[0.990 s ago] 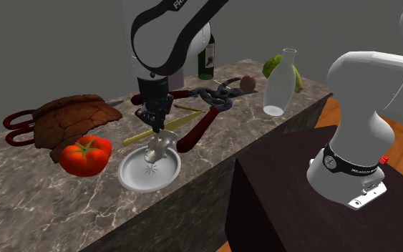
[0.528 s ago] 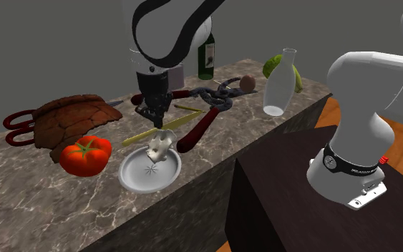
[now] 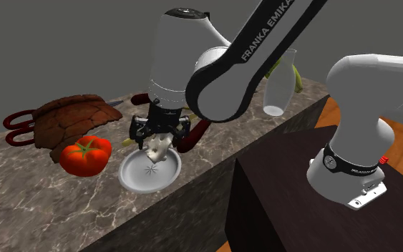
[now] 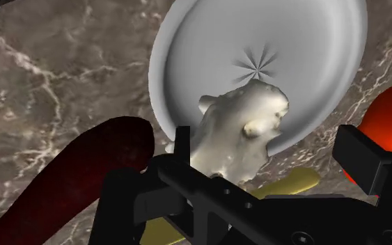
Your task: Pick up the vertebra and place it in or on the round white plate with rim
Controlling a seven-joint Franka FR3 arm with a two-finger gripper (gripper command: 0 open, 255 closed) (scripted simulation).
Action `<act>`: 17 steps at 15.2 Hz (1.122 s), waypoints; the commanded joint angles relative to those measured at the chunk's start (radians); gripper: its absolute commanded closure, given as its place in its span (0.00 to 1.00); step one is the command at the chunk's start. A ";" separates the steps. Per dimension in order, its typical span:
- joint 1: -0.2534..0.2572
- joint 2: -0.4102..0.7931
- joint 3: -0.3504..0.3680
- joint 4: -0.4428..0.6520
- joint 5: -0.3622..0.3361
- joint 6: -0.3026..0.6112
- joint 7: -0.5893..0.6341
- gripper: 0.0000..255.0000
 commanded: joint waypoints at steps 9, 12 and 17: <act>-0.330 0.144 0.397 0.032 0.341 0.117 -0.145 0.00; -0.330 0.144 0.397 0.032 0.341 0.117 -0.145 0.00; -0.330 0.144 0.396 0.032 0.340 0.117 -0.145 1.00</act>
